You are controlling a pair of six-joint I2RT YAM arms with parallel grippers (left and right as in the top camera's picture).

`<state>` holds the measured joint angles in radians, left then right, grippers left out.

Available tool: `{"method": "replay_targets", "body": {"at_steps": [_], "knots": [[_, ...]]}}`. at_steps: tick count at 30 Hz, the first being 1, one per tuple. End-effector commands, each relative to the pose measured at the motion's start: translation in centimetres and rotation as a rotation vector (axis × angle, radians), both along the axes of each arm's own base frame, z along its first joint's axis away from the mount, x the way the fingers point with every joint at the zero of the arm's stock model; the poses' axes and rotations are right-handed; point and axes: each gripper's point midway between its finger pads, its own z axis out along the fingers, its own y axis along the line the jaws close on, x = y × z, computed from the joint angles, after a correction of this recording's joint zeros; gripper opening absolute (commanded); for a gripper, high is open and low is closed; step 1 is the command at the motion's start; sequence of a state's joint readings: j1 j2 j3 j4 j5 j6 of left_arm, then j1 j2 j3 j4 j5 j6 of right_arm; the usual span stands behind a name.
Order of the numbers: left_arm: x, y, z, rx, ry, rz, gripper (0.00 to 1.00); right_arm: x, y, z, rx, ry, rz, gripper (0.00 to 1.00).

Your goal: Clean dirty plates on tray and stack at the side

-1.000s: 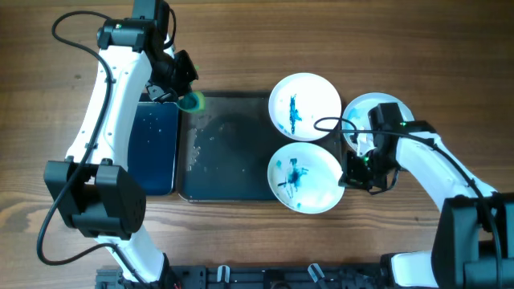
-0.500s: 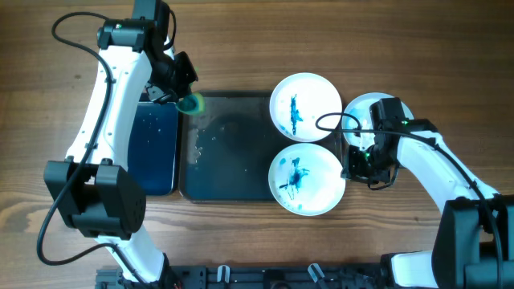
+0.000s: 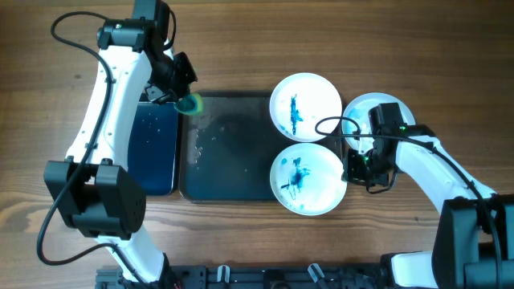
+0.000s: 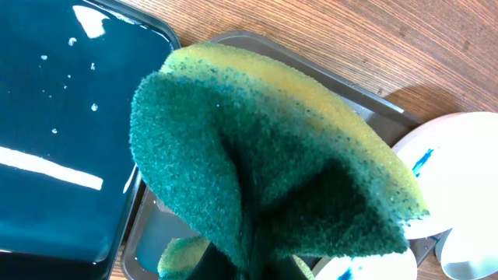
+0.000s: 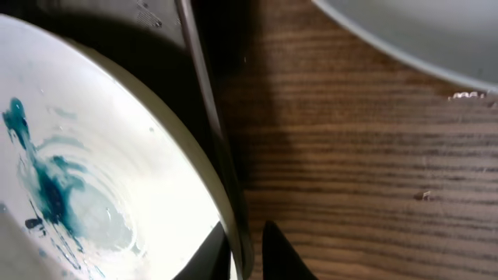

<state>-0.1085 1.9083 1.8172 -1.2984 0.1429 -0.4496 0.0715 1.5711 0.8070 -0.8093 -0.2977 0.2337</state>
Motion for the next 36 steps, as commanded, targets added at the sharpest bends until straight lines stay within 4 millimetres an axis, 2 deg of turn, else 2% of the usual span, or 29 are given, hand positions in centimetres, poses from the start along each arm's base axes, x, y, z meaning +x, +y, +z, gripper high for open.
{"method": "replay_targets", "body": {"at_steps": [1,6,10,13,14,16,18,20,23,27,31,34,36], "knots": [[0.2,0.2,1.3,0.009,-0.038,0.0,0.04,0.2,0.0,0.2,-0.001,-0.02,-0.004,0.07],[0.2,0.2,1.3,0.009,-0.038,0.0,0.04,-0.2,0.4,0.7,0.025,0.007,-0.006,0.04],[0.2,0.2,1.3,0.01,-0.038,0.0,0.04,0.2,1.8,3.3,0.025,-0.013,0.02,0.04],[0.1,0.2,1.2,0.01,-0.034,0.0,0.04,1.2,4.5,5.8,0.038,-0.097,0.051,0.04],[0.1,0.2,1.2,0.01,-0.034,0.0,0.04,1.8,5.9,7.0,-0.016,-0.136,0.023,0.04],[0.1,0.2,1.2,0.01,-0.034,0.001,0.04,2.3,7.3,7.7,-0.076,-0.181,0.018,0.04],[0.1,0.2,1.2,0.01,-0.034,0.001,0.04,3.7,10.3,9.1,-0.14,-0.28,0.036,0.04],[0.1,0.2,1.2,0.01,-0.033,0.0,0.04,5.1,12.2,9.6,-0.189,-0.334,0.059,0.04],[-0.1,0.2,1.2,0.01,-0.027,0.0,0.04,7.2,14.7,8.4,-0.222,-0.324,0.081,0.04],[-0.2,0.2,1.1,0.011,-0.021,0.001,0.04,8.7,17.8,4.9,-0.196,-0.235,0.13,0.04],[-1.2,-0.2,0.1,0.008,0.022,-0.004,0.04,8.4,20.6,2.0,-0.087,-0.169,0.231,0.04],[-3.0,-2.2,-2.2,-0.039,0.099,-0.046,0.04,7.7,22.5,0.3,0.008,-0.133,0.33,0.05],[-4.1,-3.1,-4.1,-0.032,0.134,-0.076,0.04,7.2,22.9,-0.5,0.034,-0.107,0.359,0.07]]}}
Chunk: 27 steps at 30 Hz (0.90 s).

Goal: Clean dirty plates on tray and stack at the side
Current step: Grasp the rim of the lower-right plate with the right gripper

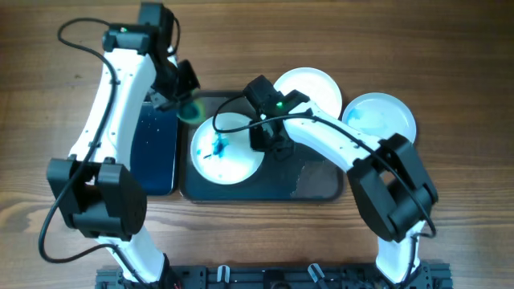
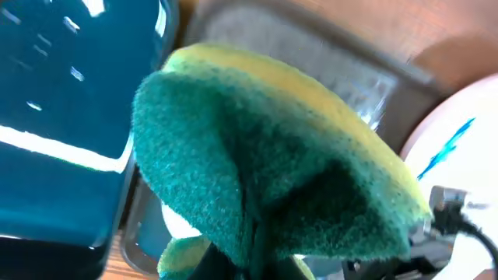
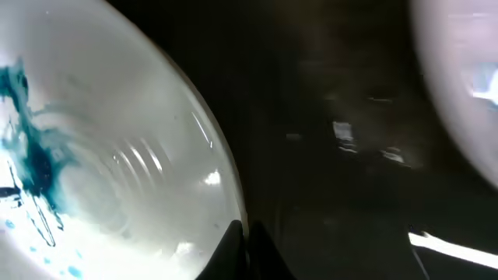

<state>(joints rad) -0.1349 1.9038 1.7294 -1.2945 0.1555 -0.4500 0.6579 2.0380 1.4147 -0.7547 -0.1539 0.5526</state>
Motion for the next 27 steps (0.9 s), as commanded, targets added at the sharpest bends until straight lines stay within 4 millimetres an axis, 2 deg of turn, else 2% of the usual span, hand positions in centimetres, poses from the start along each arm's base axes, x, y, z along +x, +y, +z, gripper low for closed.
{"method": "replay_targets", "body": {"at_steps": [1,3,5,11,14,15,18,27], "knots": [[-2.5,-2.4,-2.6,-0.027,0.068,-0.059,0.04,-1.1,1.8,-1.1,0.076,0.067,0.103,0.09],[-3.6,-3.0,-4.3,-0.022,0.096,-0.08,0.04,-1.1,1.8,-1.1,0.076,0.067,0.102,0.19],[-4.1,-3.2,-5.1,-0.019,0.113,-0.079,0.04,-1.1,1.7,-1.1,0.073,0.072,0.097,0.27],[-4.4,-3.1,-5.4,-0.014,0.124,-0.075,0.04,-1.7,0.9,-1.5,0.05,0.118,0.036,0.37],[-4.5,-3.0,-5.5,-0.012,0.127,-0.076,0.04,-2.1,0.5,-1.9,0.042,0.135,0.011,0.36],[-4.6,-3.0,-5.5,-0.011,0.13,-0.075,0.04,-2.0,0.4,-2.0,0.042,0.135,0.008,0.33],[-5.2,-2.5,-6.2,0.008,0.152,-0.069,0.04,-1.6,0.0,-2.1,0.048,0.138,-0.015,0.04],[-7.5,-2.0,-10.5,0.024,0.196,-0.06,0.04,-1.2,0.1,-3.3,0.121,0.197,-0.033,0.04]]}}
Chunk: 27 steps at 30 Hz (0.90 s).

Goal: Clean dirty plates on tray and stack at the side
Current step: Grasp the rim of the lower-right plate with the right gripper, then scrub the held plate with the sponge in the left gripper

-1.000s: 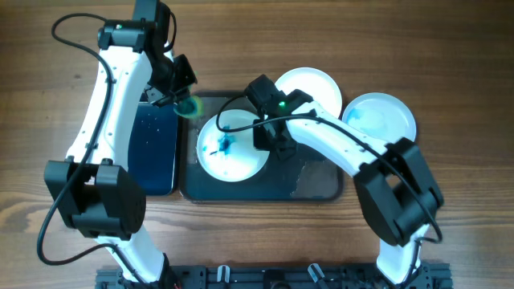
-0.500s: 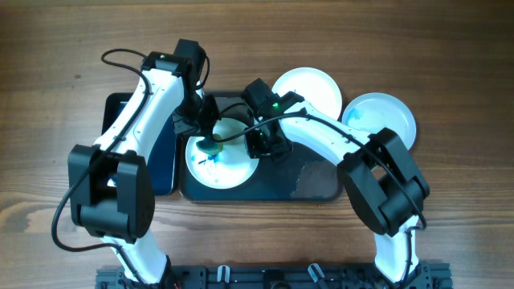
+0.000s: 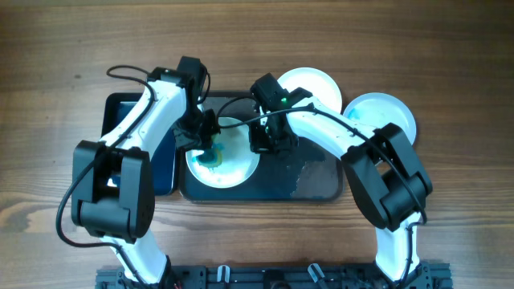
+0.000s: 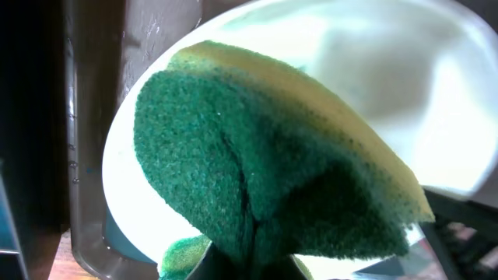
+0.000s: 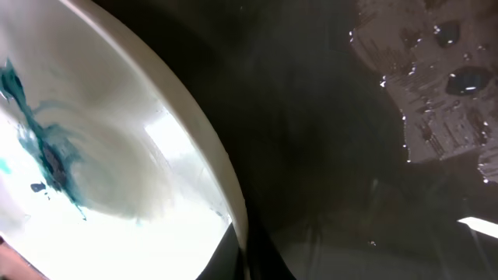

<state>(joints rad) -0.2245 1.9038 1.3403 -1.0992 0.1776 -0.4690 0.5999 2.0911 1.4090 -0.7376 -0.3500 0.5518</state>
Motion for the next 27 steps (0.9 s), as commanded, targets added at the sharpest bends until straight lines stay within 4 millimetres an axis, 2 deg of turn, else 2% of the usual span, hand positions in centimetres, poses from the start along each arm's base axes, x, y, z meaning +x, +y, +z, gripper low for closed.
{"method": "replay_targets", "body": {"at_steps": [1,6,9,11,13,16,18,21,22,24,26,27], "knots": [[-1.0,0.3,-1.4,0.012,-0.001,0.007,0.04,-0.6,-0.4,-1.9,-0.009,0.052,-0.005,0.04],[-3.1,0.7,-4.8,0.061,0.006,0.005,0.04,-0.3,-0.3,-1.9,-0.003,0.042,-0.006,0.04],[-3.6,3.6,-6.8,0.28,-0.051,0.082,0.04,-0.3,-0.4,-1.9,0.0,0.044,-0.008,0.04],[-3.2,3.9,-6.8,0.322,-0.079,0.095,0.04,-0.3,-0.3,-1.9,0.0,0.044,-0.007,0.04],[-2.6,3.3,-6.5,0.313,-0.1,0.085,0.04,-0.3,-0.3,-1.9,0.0,0.043,-0.008,0.04],[-1.8,2.9,-5.6,0.313,-0.113,0.096,0.04,-0.2,-0.3,-1.9,0.001,0.042,-0.008,0.04],[-0.6,2.4,-4.7,0.298,-0.14,0.088,0.04,-0.2,-0.3,-1.8,0.002,0.041,-0.008,0.04],[0.8,-1.2,-3.8,0.102,-0.174,-0.159,0.04,-0.2,-0.3,-1.9,0.001,0.042,-0.008,0.04],[0.8,-1.6,-3.7,0.074,-0.178,-0.214,0.04,-0.3,-0.3,-1.9,0.0,0.043,-0.008,0.04],[0.8,-0.2,-3.8,0.153,-0.178,-0.23,0.04,-0.3,-0.3,-1.9,0.0,0.043,-0.008,0.05],[1.2,2.8,-3.5,0.338,-0.193,-0.164,0.04,-0.2,-0.3,-1.9,0.001,0.043,-0.008,0.04],[1.2,3.5,-3.3,0.376,-0.198,-0.145,0.04,-0.2,-0.3,-1.9,0.001,0.043,-0.008,0.04]]}}
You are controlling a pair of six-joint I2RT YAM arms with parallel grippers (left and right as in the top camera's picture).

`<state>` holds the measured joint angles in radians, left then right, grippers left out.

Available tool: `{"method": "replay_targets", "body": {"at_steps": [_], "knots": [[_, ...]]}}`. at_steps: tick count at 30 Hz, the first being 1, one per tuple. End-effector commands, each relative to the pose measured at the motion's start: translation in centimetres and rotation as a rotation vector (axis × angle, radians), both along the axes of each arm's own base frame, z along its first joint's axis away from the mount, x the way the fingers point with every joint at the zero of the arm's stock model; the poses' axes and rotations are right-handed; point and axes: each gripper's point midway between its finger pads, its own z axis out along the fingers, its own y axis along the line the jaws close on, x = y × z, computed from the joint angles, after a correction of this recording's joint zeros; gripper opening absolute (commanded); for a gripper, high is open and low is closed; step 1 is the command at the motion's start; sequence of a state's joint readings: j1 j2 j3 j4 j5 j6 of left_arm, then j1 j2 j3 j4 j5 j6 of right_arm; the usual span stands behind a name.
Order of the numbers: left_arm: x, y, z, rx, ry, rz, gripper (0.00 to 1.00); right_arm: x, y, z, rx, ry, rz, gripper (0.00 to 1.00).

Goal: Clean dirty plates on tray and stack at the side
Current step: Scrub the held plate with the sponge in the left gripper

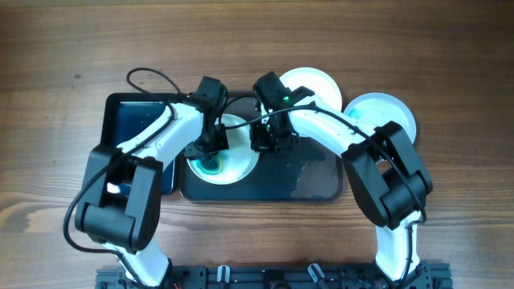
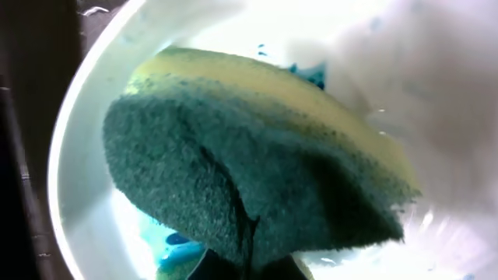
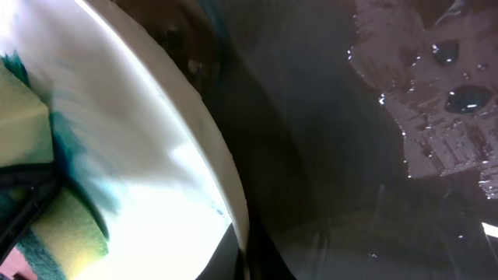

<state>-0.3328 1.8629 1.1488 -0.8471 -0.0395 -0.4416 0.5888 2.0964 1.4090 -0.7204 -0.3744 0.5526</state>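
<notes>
A white plate (image 1: 237, 160) smeared with blue lies on the left half of the dark tray (image 1: 309, 181). My left gripper (image 1: 210, 152) is shut on a green and yellow sponge (image 2: 257, 171) pressed into that plate (image 2: 85, 194). My right gripper (image 1: 261, 144) is shut on the plate's right rim (image 3: 226, 187); the sponge (image 3: 47, 155) shows at the left of its view. A second white plate (image 1: 317, 84) sits at the tray's far right corner. A third plate (image 1: 385, 112), faintly blue, lies on the table right of the tray.
A blue basin of water (image 1: 132, 120) stands left of the tray. Water drops lie on the tray floor (image 3: 436, 101). Wooden table (image 1: 450, 48) surrounds everything. Both arms cross over the tray's middle.
My left gripper with the sponge has shifted right and lower onto the plate's middle, over the blue stain. My right gripper still grips the plate's rim in the same place.
First my left gripper held the sponge over the basin's edge while my right gripper gripped the near plate at the tray's right. Then that plate was on the tray's left half. Afterwards the sponge came down on it, and now presses on its stain.
</notes>
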Motion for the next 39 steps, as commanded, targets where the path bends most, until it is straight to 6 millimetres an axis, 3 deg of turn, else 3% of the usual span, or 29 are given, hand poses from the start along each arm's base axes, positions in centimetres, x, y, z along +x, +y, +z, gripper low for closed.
{"method": "replay_targets", "body": {"at_steps": [1,3,6,8,10,12,15,17,18,21,24,26,27,28,30,34,36,39], "knots": [[1.3,3.1,0.2,0.184,-0.052,0.022,0.04,-0.6,-0.5,-1.9,-0.026,0.039,0.001,0.04],[1.0,1.5,-0.1,0.094,-0.033,0.019,0.04,-0.6,-0.5,-1.9,-0.026,0.039,0.001,0.04],[0.5,-5.3,0.3,-0.285,0.016,-0.103,0.04,-0.6,-0.5,-1.9,-0.026,0.039,0.002,0.04],[0.6,-7.1,0.9,-0.395,0.012,-0.144,0.04,-0.6,-0.5,-1.9,-0.026,0.039,0.005,0.04],[1.1,-5.3,0.3,-0.284,-0.009,-0.101,0.04,-0.6,-0.5,-1.9,-0.026,0.039,0.004,0.04],[1.7,-1.0,-0.2,-0.044,-0.047,0.02,0.04,-0.6,-0.5,-1.9,-0.026,0.039,0.004,0.04],[2.0,5.6,1.0,0.319,-0.134,0.192,0.04,-0.6,-0.5,-1.9,-0.026,0.039,0.004,0.04],[1.6,7.5,1.8,0.429,-0.154,0.236,0.04,-0.6,-0.5,-1.9,-0.026,0.038,0.004,0.04],[1.4,7.3,1.7,0.423,-0.144,0.234,0.04,-0.6,-0.5,-1.9,-0.026,0.038,0.004,0.04],[0.5,4.7,0.6,0.267,-0.07,0.24,0.04,-0.6,-0.5,-1.9,-0.025,0.037,0.005,0.04],[-0.2,-1.8,-0.4,-0.099,0.037,0.111,0.04,-0.6,-0.5,-1.9,-0.026,0.039,0.005,0.04],[0.1,-6.2,0.4,-0.342,0.032,-0.089,0.04,-0.6,-0.5,-1.9,-0.025,0.037,0.01,0.04],[0.4,-7.5,0.8,-0.409,0.011,-0.16,0.04,-0.7,-0.5,-1.8,-0.022,0.036,0.017,0.04],[1.0,-7.5,0.8,-0.403,-0.014,-0.175,0.04,-0.8,-0.3,-1.8,-0.012,0.038,0.028,0.04],[2.6,-5.5,0.3,-0.281,-0.079,-0.112,0.04,-0.9,-0.4,-1.8,-0.012,0.046,0.028,0.04],[4.9,2.1,0.4,0.124,-0.225,0.187,0.04,-0.9,-0.3,-1.8,-0.011,0.042,0.028,0.04],[4.1,4.2,0.8,0.238,-0.228,0.274,0.04,-0.8,-0.4,-1.8,-0.013,0.041,0.027,0.04],[1.1,3.3,0.1,0.185,-0.082,0.265,0.04,-0.8,-0.4,-1.8,-0.013,0.04,0.027,0.04]]}}
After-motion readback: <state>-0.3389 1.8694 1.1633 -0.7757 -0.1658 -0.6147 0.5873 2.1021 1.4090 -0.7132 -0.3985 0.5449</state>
